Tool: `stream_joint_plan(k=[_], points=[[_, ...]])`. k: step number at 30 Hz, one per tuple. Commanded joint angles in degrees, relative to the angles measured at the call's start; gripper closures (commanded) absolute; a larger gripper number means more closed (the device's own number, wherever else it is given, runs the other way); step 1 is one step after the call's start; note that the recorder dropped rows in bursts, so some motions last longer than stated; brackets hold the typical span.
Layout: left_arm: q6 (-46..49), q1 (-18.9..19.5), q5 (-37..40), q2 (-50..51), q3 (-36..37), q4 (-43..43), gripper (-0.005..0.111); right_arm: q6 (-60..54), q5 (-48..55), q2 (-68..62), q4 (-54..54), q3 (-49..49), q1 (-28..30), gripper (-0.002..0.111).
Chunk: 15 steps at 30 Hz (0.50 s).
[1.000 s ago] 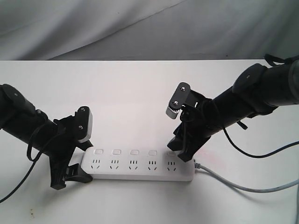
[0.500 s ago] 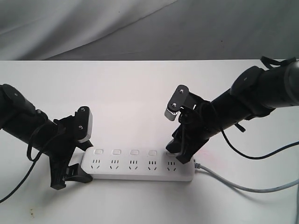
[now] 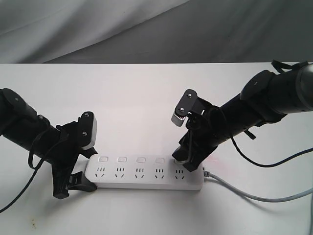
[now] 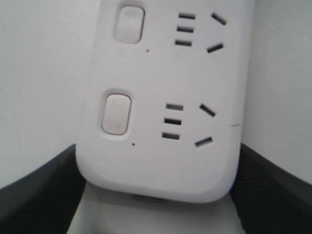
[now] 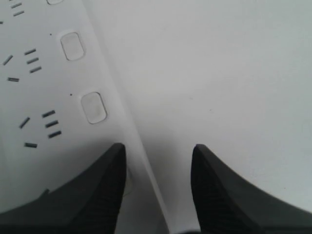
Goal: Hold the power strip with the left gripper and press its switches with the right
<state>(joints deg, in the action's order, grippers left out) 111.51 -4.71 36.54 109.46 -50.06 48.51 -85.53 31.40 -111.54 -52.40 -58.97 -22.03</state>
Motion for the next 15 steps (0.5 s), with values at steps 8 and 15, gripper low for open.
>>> stream_joint_plan(k=[8,15], points=[[-0.09,0.12,-0.51,0.01,-0.25,0.5,0.047,-4.72,-2.36,-0.81,3.46,3.19,-0.18,0.068],[-0.09,0.12,-0.51,0.01,-0.25,0.5,0.047,-4.96,-2.7,-0.81,2.23,3.19,-0.18,0.068]])
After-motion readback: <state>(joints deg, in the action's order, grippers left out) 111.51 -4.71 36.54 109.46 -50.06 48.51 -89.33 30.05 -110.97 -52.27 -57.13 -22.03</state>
